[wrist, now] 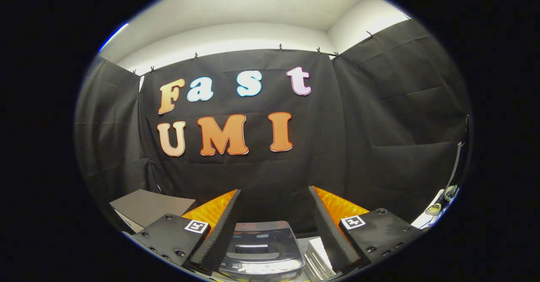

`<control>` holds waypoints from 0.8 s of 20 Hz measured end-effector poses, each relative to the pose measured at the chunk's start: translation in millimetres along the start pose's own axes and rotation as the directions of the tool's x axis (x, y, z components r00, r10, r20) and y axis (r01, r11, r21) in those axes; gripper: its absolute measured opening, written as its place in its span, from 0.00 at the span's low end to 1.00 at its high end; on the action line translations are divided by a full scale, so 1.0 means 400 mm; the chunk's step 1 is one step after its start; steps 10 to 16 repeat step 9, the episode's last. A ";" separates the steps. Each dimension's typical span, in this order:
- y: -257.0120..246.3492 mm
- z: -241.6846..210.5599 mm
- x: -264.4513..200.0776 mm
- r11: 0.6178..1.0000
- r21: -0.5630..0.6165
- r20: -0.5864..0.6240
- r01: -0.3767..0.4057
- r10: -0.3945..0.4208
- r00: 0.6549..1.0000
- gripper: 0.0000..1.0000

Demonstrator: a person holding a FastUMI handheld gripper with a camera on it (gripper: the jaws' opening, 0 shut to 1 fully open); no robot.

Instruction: Put the clothes into the washing machine and then close the washing machine lid.

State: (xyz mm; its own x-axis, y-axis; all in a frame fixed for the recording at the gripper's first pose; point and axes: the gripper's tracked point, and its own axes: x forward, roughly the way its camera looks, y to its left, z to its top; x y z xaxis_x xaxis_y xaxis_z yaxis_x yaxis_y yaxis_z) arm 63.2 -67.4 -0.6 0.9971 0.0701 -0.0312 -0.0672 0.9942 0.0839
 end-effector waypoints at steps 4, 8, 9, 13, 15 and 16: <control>-0.040 0.005 -0.053 1.000 -0.015 0.009 -0.006 0.006 1.000 0.98; -0.060 0.007 -0.087 1.000 -0.020 0.021 -0.013 0.014 1.000 0.98; -0.064 0.008 -0.093 1.000 -0.018 0.024 -0.017 0.017 1.000 0.98; -0.064 0.008 -0.093 1.000 -0.018 0.024 -0.017 0.017 1.000 0.98; -0.064 0.008 -0.093 1.000 -0.018 0.024 -0.017 0.017 1.000 0.98; -0.064 0.008 -0.093 1.000 -0.018 0.024 -0.017 0.017 1.000 0.98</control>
